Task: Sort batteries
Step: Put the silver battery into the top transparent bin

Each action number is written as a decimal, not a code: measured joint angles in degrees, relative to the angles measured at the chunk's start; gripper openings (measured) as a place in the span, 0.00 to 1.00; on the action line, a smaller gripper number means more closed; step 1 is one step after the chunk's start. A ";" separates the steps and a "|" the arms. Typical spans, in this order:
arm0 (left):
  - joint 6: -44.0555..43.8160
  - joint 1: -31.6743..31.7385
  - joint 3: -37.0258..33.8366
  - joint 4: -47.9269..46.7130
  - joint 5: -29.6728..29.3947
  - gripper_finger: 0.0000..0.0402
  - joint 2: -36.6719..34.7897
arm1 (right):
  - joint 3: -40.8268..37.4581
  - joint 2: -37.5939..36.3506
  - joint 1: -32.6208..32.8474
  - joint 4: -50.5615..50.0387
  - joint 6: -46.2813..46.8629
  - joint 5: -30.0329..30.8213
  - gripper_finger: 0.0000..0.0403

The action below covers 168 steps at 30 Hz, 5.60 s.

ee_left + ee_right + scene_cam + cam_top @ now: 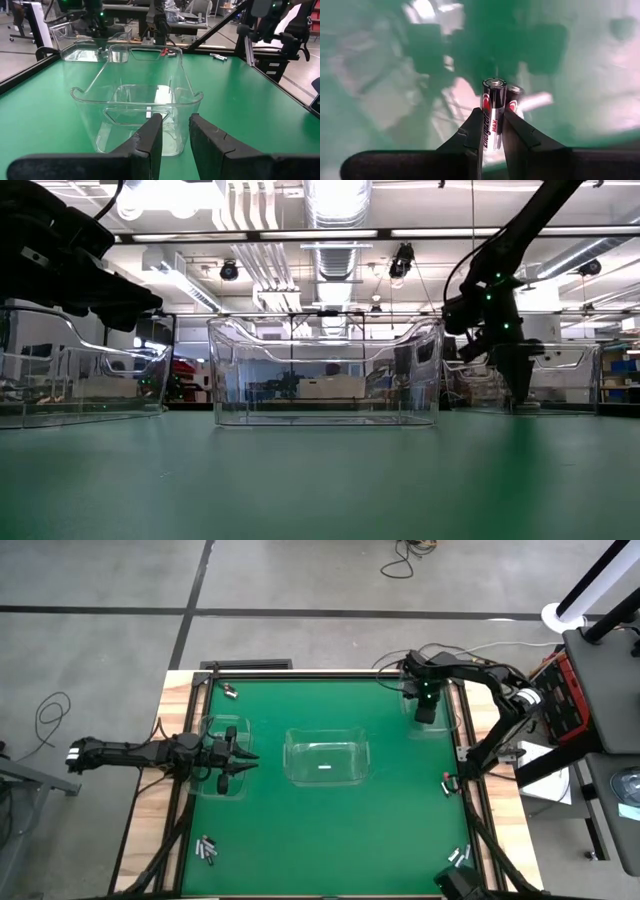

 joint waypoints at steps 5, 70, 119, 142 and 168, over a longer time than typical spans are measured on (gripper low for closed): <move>0.00 -0.01 0.00 0.00 0.00 0.19 0.00 | 0.16 -1.20 0.00 1.99 -0.88 2.75 0.10; 0.00 -0.02 0.00 0.00 0.00 0.19 0.00 | -2.98 -24.80 68.52 -17.76 102.23 -19.11 0.56; 0.00 -0.02 0.00 0.00 0.00 0.19 0.22 | -16.08 4.62 57.80 -9.41 63.88 -28.48 0.43; 0.00 -0.01 0.00 0.00 -0.02 0.19 0.29 | -1.88 -5.83 57.44 -23.87 63.41 -27.64 0.11; 0.00 -0.02 0.00 0.00 -0.02 0.19 0.31 | 21.10 -4.63 11.47 -22.51 15.64 -5.44 0.10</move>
